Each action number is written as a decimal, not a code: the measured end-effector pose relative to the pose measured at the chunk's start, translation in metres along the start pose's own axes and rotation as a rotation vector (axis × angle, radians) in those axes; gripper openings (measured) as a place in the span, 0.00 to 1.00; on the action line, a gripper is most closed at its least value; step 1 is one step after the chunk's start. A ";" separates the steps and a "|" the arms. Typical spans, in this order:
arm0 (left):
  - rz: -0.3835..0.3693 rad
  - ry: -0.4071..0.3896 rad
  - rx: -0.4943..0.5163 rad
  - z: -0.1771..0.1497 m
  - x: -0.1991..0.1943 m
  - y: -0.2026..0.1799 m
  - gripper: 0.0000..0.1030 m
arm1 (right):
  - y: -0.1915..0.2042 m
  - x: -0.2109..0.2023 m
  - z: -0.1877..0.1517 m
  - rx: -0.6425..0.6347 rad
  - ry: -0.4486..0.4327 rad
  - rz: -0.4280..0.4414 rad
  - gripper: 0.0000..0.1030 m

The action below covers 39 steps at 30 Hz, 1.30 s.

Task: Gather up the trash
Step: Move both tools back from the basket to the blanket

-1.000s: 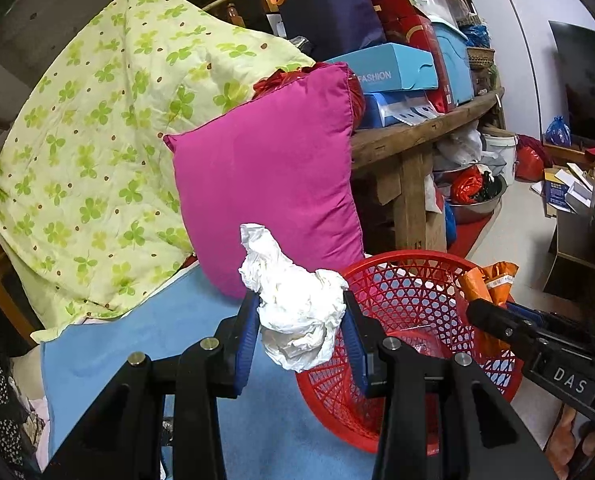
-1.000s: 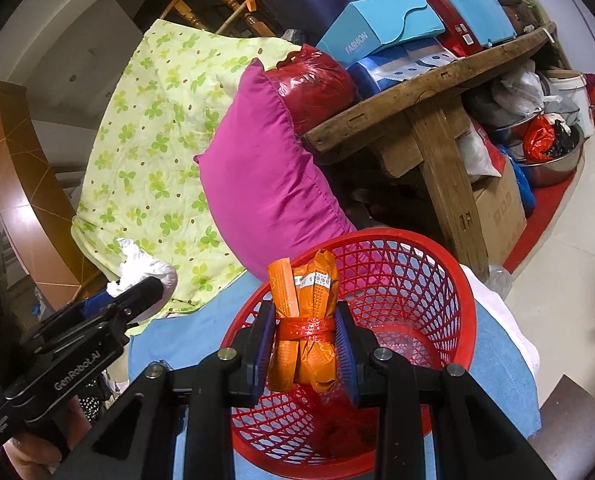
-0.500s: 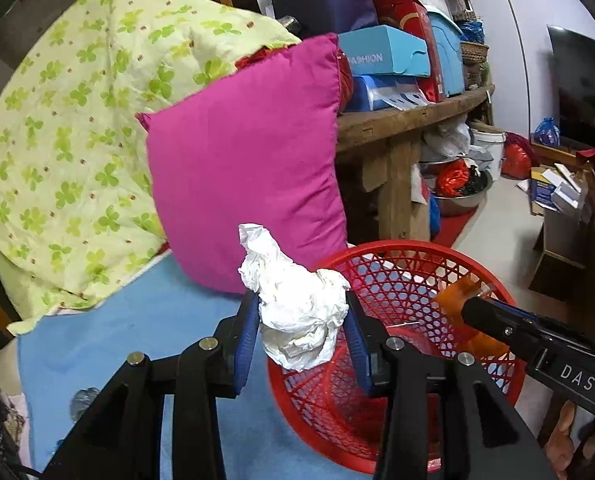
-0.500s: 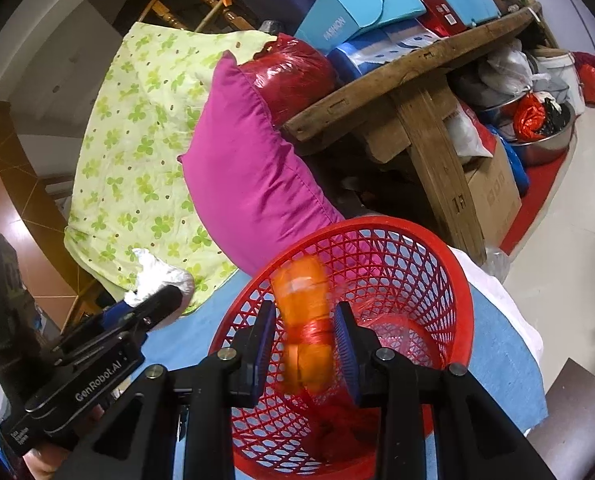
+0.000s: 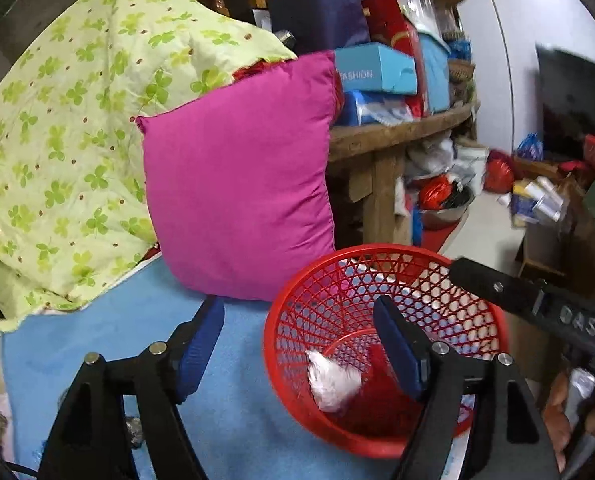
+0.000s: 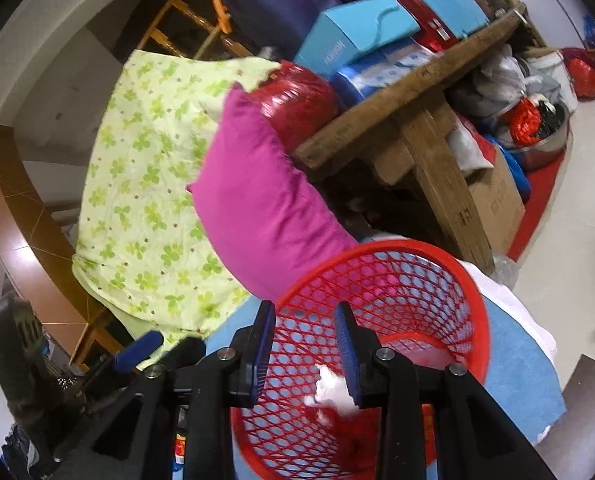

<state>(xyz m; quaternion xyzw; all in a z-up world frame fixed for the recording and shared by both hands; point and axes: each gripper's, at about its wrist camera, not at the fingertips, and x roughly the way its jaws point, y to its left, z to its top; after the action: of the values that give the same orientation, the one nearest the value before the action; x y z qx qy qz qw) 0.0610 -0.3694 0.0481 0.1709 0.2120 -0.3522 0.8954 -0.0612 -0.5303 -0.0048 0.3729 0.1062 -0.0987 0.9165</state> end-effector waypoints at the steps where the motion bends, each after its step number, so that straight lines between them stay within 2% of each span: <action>1: -0.006 -0.002 -0.022 -0.003 -0.007 0.009 0.76 | 0.005 -0.001 -0.001 -0.006 -0.010 0.010 0.34; 2: -0.007 -0.004 -0.041 -0.006 -0.013 0.016 0.76 | 0.010 -0.002 -0.002 -0.010 -0.018 0.021 0.43; 3: -0.003 -0.005 -0.060 -0.010 -0.019 0.026 0.76 | 0.015 -0.003 -0.004 -0.013 -0.025 0.032 0.66; 4: 0.014 -0.003 -0.083 -0.017 -0.028 0.038 0.76 | 0.020 -0.004 -0.006 -0.014 -0.034 0.041 0.71; 7: 0.080 0.010 -0.138 -0.042 -0.055 0.072 0.77 | 0.045 -0.010 -0.017 -0.071 -0.066 0.059 0.71; 10: 0.165 0.041 -0.205 -0.080 -0.088 0.111 0.77 | 0.079 -0.012 -0.033 -0.158 -0.084 0.092 0.71; 13: 0.291 0.092 -0.285 -0.130 -0.126 0.150 0.77 | 0.116 -0.013 -0.056 -0.251 -0.074 0.154 0.71; 15: 0.368 0.152 -0.372 -0.164 -0.146 0.175 0.77 | 0.140 -0.009 -0.075 -0.308 -0.040 0.201 0.71; 17: 0.434 0.200 -0.475 -0.193 -0.169 0.198 0.77 | 0.159 0.001 -0.098 -0.318 0.048 0.255 0.71; 20: 0.520 0.216 -0.597 -0.219 -0.207 0.224 0.77 | 0.184 0.023 -0.125 -0.321 0.233 0.269 0.71; 22: 0.571 0.227 -0.631 -0.226 -0.221 0.236 0.78 | 0.202 0.033 -0.138 -0.345 0.329 0.253 0.71; 24: 0.603 0.240 -0.654 -0.229 -0.225 0.247 0.78 | 0.213 0.040 -0.147 -0.354 0.362 0.282 0.71; 27: 0.618 0.245 -0.674 -0.242 -0.215 0.268 0.78 | 0.217 0.066 -0.164 -0.360 0.412 0.300 0.70; 29: 0.633 0.279 -0.691 -0.255 -0.198 0.284 0.78 | 0.214 0.089 -0.178 -0.355 0.461 0.305 0.70; 34: 0.690 0.291 -0.773 -0.286 -0.165 0.324 0.78 | 0.204 0.156 -0.219 -0.305 0.666 0.313 0.69; 36: 0.725 0.285 -0.799 -0.297 -0.157 0.338 0.78 | 0.205 0.175 -0.237 -0.308 0.731 0.307 0.69; 39: 0.744 0.236 -0.784 -0.298 -0.144 0.356 0.78 | 0.209 0.192 -0.253 -0.297 0.773 0.310 0.69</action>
<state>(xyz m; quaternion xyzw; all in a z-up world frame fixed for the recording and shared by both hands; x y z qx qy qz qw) 0.1385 0.0936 -0.0780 -0.0733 0.3515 0.1149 0.9262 0.1470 -0.2246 -0.0946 0.2580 0.3969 0.2030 0.8571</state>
